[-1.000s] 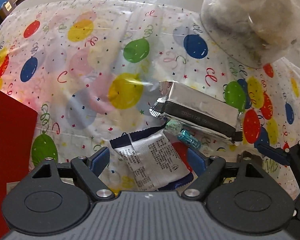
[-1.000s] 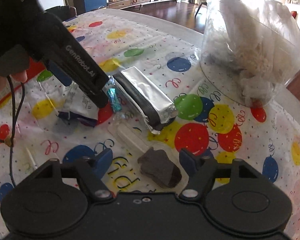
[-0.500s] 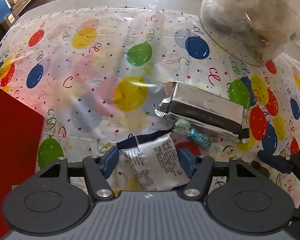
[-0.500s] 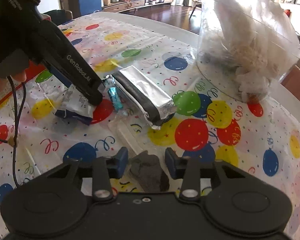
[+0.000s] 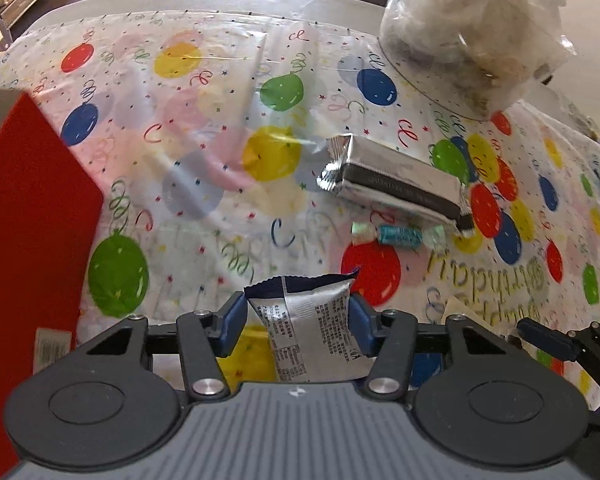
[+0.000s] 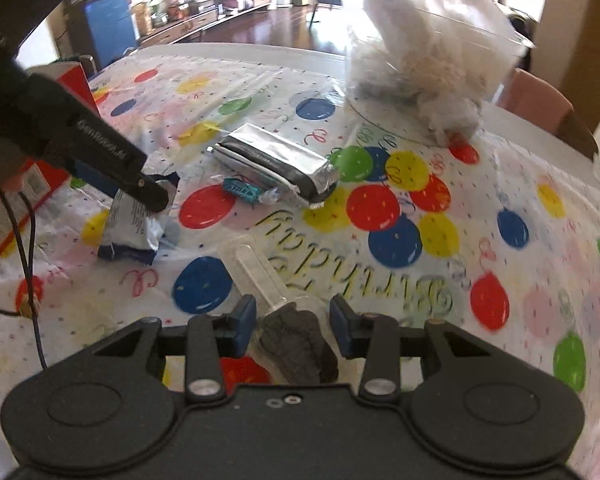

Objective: Organize snacks
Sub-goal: 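Grasp the white packet with the left tool while the right tool grasps the dark cookie, then carry the white packet and dark cookie over the shoebox with both tools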

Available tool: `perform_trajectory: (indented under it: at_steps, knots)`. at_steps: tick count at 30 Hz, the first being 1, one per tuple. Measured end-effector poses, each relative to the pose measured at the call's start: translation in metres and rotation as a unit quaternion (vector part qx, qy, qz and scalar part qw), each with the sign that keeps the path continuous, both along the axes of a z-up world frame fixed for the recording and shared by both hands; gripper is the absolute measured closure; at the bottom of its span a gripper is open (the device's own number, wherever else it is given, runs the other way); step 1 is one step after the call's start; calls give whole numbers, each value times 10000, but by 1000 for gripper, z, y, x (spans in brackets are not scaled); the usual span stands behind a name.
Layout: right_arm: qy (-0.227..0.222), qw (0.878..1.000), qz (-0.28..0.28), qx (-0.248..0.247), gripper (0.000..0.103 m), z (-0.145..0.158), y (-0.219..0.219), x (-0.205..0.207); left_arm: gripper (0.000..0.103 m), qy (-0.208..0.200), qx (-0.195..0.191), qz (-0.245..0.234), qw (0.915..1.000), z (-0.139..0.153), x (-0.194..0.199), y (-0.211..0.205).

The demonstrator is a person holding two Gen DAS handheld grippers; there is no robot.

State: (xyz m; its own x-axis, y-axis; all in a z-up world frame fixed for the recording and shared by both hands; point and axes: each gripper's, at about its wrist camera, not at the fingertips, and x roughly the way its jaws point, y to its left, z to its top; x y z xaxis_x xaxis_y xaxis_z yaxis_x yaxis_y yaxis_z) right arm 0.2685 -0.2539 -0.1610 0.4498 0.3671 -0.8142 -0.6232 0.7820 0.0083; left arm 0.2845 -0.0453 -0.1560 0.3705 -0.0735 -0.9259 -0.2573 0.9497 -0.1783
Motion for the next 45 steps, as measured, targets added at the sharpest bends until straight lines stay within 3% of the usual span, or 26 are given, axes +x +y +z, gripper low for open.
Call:
perform_trajectory:
  at_steps: [11,12,14,22,25,26,27,29,37,44,45]
  knots:
    - [-76,9985,-465,279,64,42,8,-46,51,-515,-126,-373,9979,44,-55,10]
    - [-118,9982,-505,295,64,46,10,-49,64,-561,-131,-398,9975,49,-60,13]
    - [-151,9974,-604,375,64,56,14,-56,75,-617,-184,-456,9969,56,-67,16]
    - [-341,9955,-751,459,64,79,30,-81,75,-539,-189,-737,9956,60,-82,29]
    - [-343,9946,-860,468,64,79,27,-85,74,-477,-68,-783,9958,53,-72,22]
    - [-339,9943,-897,467,64,79,26,-86,68,-457,-32,-762,9960,49,-67,19]
    - [-327,9940,-937,464,64,78,23,-87,52,-405,-12,-729,9965,44,-61,16]
    - [-311,9933,-1025,426,64,75,17,-87,35,-352,44,-636,9973,34,-52,11]
    - [-148,9921,-1208,319,64,61,-12,-83,35,-134,896,-558,9943,-3,-23,-21]
    - [-128,9925,-1172,335,64,59,-24,-78,36,-52,950,-421,9946,-14,-17,-22]
    - [-124,9925,-1167,340,64,59,-24,-77,40,-75,949,-429,9945,-14,-17,-23]
